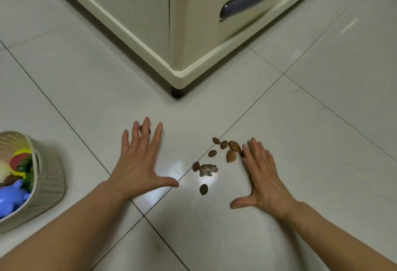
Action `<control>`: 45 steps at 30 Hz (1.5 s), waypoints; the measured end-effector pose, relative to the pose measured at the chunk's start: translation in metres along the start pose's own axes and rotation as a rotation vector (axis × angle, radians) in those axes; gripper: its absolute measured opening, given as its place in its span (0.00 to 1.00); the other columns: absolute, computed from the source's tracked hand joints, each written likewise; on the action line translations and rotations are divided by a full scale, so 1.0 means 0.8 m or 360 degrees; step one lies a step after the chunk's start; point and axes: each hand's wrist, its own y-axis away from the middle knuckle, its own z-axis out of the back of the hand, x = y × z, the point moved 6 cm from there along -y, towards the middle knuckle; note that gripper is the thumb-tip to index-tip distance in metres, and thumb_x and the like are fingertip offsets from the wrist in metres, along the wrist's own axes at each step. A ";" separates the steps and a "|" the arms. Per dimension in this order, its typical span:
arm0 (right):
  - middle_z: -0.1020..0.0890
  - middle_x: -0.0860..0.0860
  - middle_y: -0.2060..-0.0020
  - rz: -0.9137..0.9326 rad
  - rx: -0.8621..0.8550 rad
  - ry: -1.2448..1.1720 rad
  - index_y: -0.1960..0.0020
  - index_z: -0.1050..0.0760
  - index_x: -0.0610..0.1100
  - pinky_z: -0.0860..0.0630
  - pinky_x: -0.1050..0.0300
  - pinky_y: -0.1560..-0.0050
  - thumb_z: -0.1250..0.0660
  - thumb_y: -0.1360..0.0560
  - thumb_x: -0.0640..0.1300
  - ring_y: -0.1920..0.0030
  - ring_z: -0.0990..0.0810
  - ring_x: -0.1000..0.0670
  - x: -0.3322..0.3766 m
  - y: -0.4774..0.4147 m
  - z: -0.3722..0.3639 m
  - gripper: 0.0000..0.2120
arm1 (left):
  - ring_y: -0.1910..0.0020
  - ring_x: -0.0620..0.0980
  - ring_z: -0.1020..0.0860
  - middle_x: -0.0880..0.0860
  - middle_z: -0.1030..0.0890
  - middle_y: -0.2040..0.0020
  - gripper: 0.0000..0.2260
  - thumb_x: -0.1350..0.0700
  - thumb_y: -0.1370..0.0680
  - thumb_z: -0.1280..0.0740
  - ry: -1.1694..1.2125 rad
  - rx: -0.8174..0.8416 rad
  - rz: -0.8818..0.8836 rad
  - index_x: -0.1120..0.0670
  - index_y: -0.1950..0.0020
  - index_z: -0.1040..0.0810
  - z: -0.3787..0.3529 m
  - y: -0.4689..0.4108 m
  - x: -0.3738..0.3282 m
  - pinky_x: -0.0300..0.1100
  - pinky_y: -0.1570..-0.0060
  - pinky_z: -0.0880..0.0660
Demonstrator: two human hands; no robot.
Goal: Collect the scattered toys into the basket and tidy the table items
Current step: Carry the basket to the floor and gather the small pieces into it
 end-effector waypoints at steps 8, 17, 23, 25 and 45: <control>0.57 0.47 0.22 0.0492 0.0014 -0.0031 0.22 0.60 0.46 0.52 0.42 0.24 0.33 0.43 0.77 0.23 0.59 0.47 0.053 -0.065 0.002 0.63 | 0.23 0.56 0.58 0.55 0.54 0.21 0.60 0.18 0.43 0.46 -0.0088 0.0120 -0.0589 0.52 0.23 0.60 -0.029 -0.011 -0.099 0.55 0.25 0.54; 0.32 0.51 0.34 0.0635 -0.0112 -0.0264 0.29 0.36 0.45 0.34 0.53 0.34 0.30 0.34 0.67 0.34 0.34 0.52 0.062 -0.062 -0.001 0.42 | 0.45 0.51 0.25 0.50 0.24 0.40 0.32 0.31 0.29 0.37 0.0155 -0.0264 -0.0797 0.52 0.34 0.28 -0.037 -0.004 -0.118 0.45 0.46 0.26; 0.54 0.45 0.22 0.0711 -0.0074 0.0003 0.22 0.50 0.46 0.47 0.45 0.25 0.36 0.38 0.74 0.23 0.55 0.43 0.062 -0.083 0.000 0.54 | 0.58 0.49 0.24 0.50 0.22 0.48 0.24 0.36 0.28 0.37 0.0033 -0.0360 -0.0969 0.47 0.37 0.27 -0.039 -0.001 -0.121 0.42 0.58 0.24; 0.49 0.47 0.22 0.0814 0.0020 0.0029 0.23 0.46 0.46 0.48 0.46 0.24 0.36 0.37 0.73 0.22 0.56 0.45 0.066 -0.091 -0.003 0.52 | 0.61 0.49 0.25 0.50 0.22 0.51 0.22 0.36 0.28 0.36 0.0010 -0.0360 -0.0987 0.47 0.40 0.26 -0.039 0.000 -0.122 0.41 0.59 0.24; 0.22 0.50 0.63 0.0734 -0.0607 0.0255 0.59 0.24 0.45 0.32 0.55 0.79 0.40 0.20 0.51 0.70 0.28 0.48 0.073 -0.059 -0.007 0.14 | 0.76 0.50 0.35 0.50 0.26 0.65 0.03 0.58 0.30 0.36 -0.0016 -0.0504 -0.0636 0.52 0.58 0.25 -0.028 0.002 -0.116 0.41 0.81 0.38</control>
